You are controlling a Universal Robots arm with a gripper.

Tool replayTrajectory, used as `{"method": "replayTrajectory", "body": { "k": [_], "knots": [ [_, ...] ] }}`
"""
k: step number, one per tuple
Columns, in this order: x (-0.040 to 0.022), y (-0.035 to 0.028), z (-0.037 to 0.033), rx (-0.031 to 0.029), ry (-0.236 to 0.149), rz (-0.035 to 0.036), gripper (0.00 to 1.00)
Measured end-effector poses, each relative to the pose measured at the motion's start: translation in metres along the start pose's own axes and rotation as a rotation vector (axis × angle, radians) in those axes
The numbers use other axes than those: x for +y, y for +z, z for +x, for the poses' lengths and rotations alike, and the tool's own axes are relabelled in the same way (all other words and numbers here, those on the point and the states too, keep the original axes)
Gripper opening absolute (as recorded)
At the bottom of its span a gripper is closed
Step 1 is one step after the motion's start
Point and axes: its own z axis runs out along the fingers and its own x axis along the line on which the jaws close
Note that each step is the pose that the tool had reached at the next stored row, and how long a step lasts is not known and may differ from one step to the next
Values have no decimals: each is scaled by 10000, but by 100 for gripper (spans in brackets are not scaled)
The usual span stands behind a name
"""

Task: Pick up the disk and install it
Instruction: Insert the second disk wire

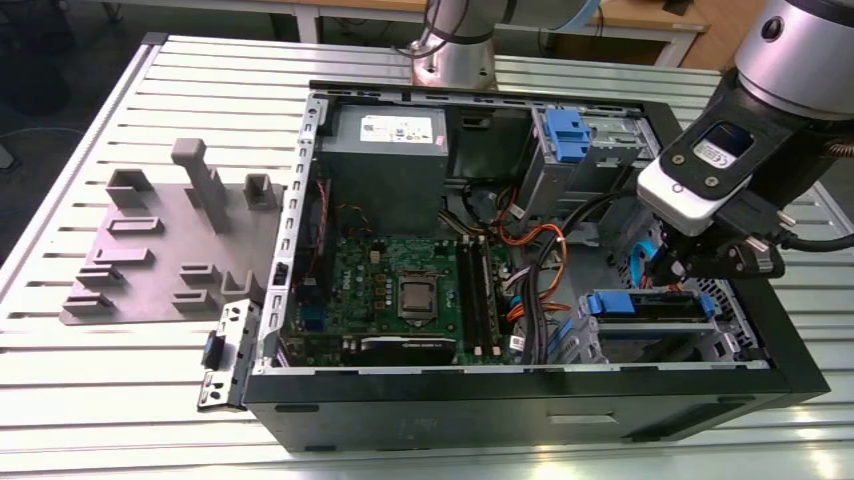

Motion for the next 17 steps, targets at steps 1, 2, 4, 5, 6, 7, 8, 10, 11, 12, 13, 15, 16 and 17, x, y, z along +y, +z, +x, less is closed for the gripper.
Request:
{"method": "replayTrajectory", "body": {
  "k": [1,2,4,5,6,7,8,10,11,12,13,15,16,17],
  "knots": [
    [-1,4,-6,1,0,0,16],
    [-1,8,-12,2,0,0,16],
    [-3,18,-29,13,0,0,16],
    [-4,23,-42,39,2,-1,16],
    [-4,27,-60,96,5,-2,16],
    [-5,30,-77,173,10,-4,16],
    [-6,30,-94,243,15,-5,16],
    [-6,32,-105,306,19,-7,16],
    [-6,32,-108,328,20,-7,16],
    [-7,32,-108,341,20,-7,16],
    [-11,34,-108,350,20,-7,16],
    [-22,36,-108,352,20,-7,16],
    [-23,37,-108,351,20,-7,16],
    [-23,39,-108,351,20,-7,16]
  ]
}}
